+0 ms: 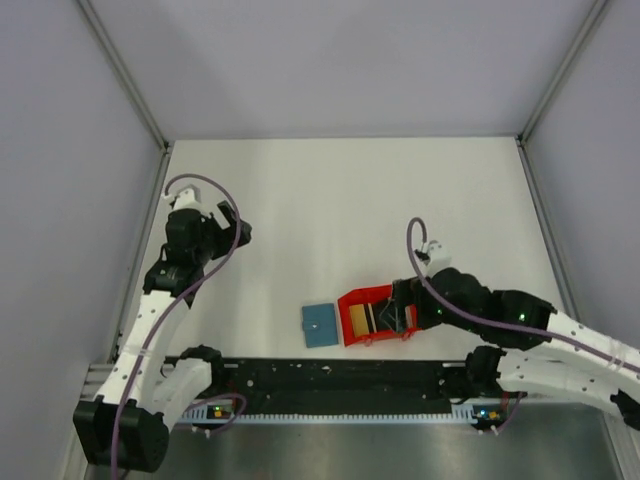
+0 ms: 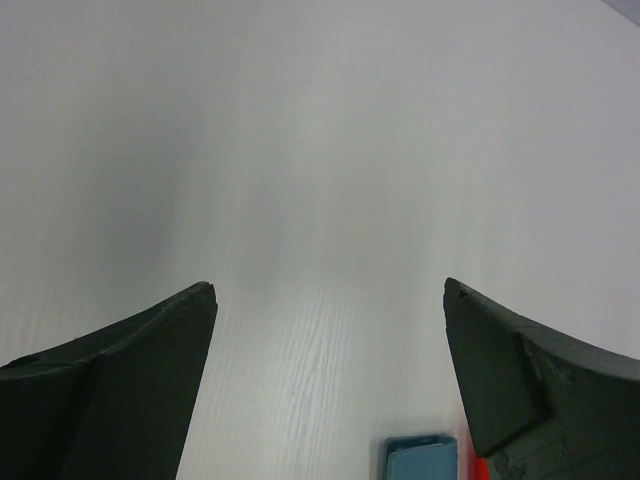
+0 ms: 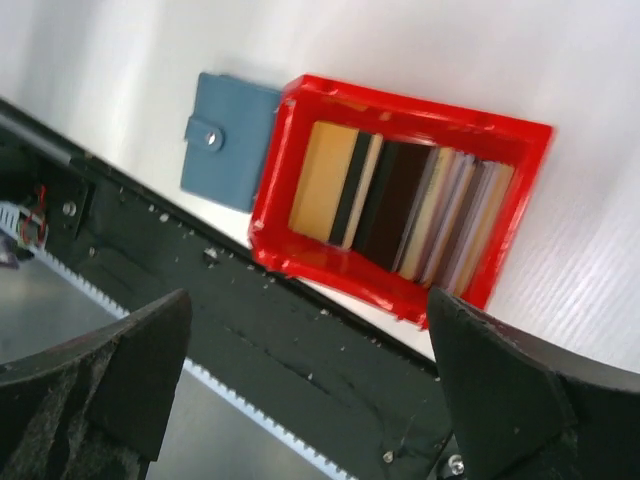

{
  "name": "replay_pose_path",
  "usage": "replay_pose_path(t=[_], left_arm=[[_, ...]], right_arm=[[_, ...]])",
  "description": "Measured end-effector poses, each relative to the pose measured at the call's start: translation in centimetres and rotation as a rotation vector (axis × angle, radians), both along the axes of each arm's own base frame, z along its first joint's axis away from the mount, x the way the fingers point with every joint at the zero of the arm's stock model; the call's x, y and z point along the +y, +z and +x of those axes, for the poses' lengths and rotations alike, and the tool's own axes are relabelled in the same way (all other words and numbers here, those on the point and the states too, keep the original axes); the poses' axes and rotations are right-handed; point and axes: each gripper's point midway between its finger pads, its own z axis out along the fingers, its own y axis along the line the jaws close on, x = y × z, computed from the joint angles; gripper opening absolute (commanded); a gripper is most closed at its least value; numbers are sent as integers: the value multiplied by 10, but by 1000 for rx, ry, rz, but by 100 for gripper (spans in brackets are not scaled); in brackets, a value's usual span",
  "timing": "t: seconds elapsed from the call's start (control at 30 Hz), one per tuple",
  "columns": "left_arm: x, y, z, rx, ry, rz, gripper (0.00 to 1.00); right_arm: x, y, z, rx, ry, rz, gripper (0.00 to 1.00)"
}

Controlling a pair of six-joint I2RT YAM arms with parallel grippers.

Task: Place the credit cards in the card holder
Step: Move the storage box to the center of the board.

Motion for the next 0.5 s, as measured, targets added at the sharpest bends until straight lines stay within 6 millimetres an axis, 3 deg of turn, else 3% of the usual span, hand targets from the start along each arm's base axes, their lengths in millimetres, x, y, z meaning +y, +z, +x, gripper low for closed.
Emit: replay_pose_path(t=[0.1,0.2,0.3,0.5], left_arm=[[-7,-6,0,20,-50,-1,98],[-11,-5,-1,17,-84,5,98],[-13,-5,-2,16,-100,10,98],[-15,-5,-3,16,-124,18,98]], right_arm=[[23,5,-22,-18,77,-69,99],[44,-4,-43,-20,117,-123,99],[49,-21,-63,28,124,-168,99],[51,-33,-91,135,87,-122,99]])
